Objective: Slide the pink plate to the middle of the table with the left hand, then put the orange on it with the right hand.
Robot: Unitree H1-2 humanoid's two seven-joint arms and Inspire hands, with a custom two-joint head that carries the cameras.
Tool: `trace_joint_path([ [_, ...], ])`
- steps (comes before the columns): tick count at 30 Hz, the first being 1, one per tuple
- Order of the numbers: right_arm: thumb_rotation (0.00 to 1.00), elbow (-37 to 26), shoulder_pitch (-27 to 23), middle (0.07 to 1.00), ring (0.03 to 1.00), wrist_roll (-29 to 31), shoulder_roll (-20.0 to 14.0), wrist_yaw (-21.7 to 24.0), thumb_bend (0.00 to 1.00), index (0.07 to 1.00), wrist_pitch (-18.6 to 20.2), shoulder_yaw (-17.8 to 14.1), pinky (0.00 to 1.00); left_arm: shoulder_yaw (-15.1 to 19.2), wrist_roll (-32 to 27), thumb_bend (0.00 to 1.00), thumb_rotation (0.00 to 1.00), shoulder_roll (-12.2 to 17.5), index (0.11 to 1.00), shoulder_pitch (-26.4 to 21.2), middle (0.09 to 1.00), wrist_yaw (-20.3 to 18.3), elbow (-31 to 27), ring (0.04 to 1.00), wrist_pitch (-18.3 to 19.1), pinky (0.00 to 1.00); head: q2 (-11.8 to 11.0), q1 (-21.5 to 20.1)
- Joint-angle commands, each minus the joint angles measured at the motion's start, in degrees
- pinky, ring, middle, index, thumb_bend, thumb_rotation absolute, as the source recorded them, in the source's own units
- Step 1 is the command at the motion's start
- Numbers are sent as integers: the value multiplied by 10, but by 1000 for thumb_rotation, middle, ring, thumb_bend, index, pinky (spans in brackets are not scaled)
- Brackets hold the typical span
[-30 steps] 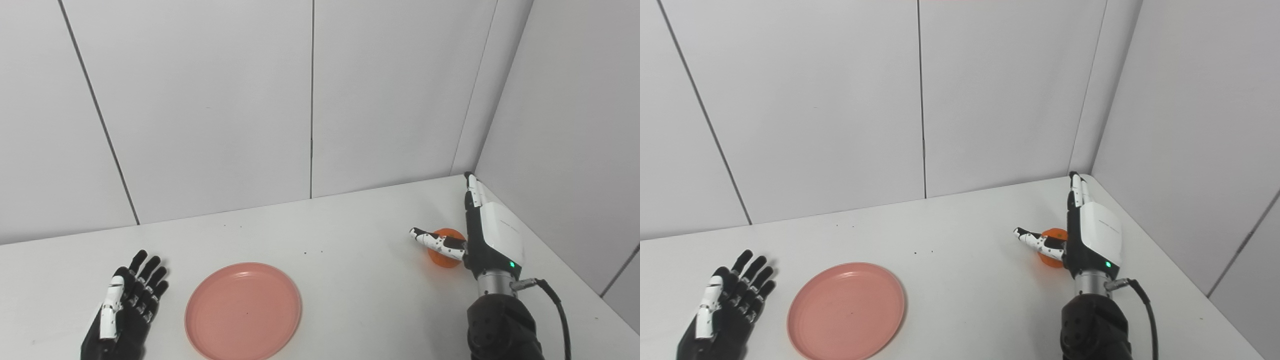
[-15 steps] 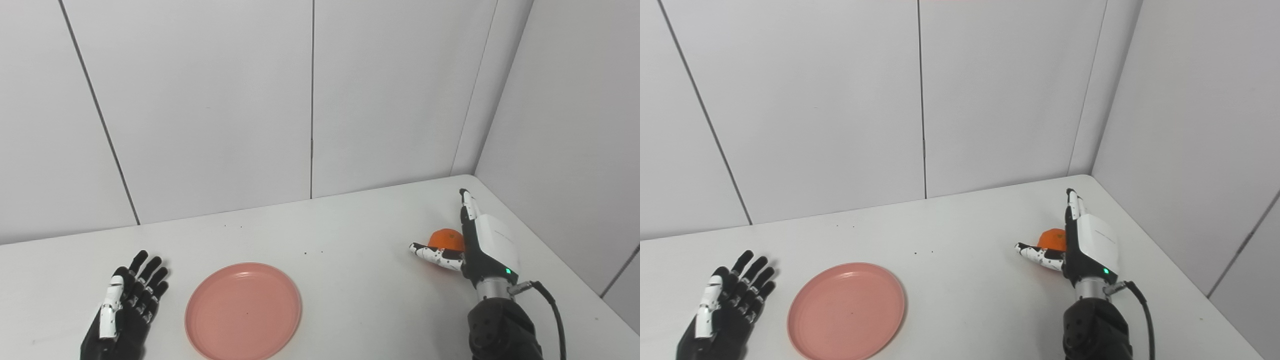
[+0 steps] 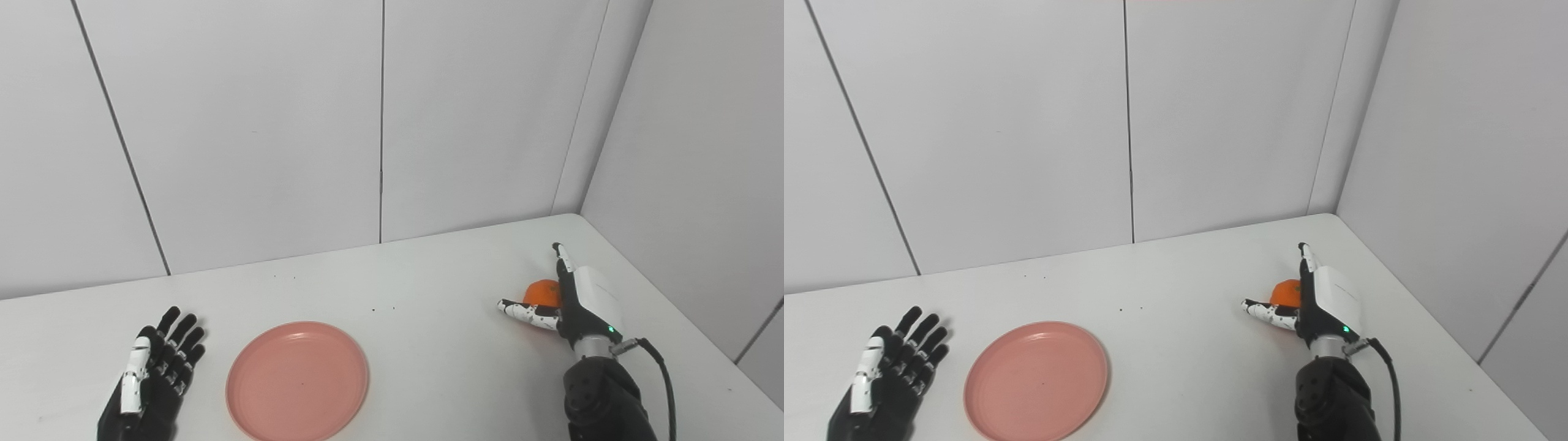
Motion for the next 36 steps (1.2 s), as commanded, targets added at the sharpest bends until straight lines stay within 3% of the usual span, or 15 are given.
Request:
trace_joint_path([
  [1, 440, -2, -22, 928, 866, 5, -16, -21, 961, 945, -2, -7, 718, -1, 6, 295, 1000, 8, 946, 10, 953, 7, 16, 956, 24, 992, 2, 0],
  [7, 411, 22, -32, 923, 837, 18, -18, -36, 954, 937, -2, -14, 665, -3, 7, 294, 1000, 12, 953, 10, 964, 7, 14, 966, 26, 993, 4, 0],
  [13, 387, 37, -37, 926, 845, 32, -22, -46, 948, 938, -2, -21, 681, -3, 6, 293, 1000, 12, 954, 13, 961, 10, 5, 966, 31, 992, 7, 0],
  [26, 378, 39, -39, 946, 875, 23, -19, -18, 932, 947, -2, -45, 719, -4, 6, 299, 1000, 15, 953, 12, 962, 7, 5, 967, 29, 998, 10, -3],
  [36, 399, 45, -39, 885, 822, 10, -23, 2, 936, 906, -2, -42, 657, -2, 2, 301, 1000, 16, 953, 11, 961, 7, 5, 967, 30, 997, 13, -1],
])
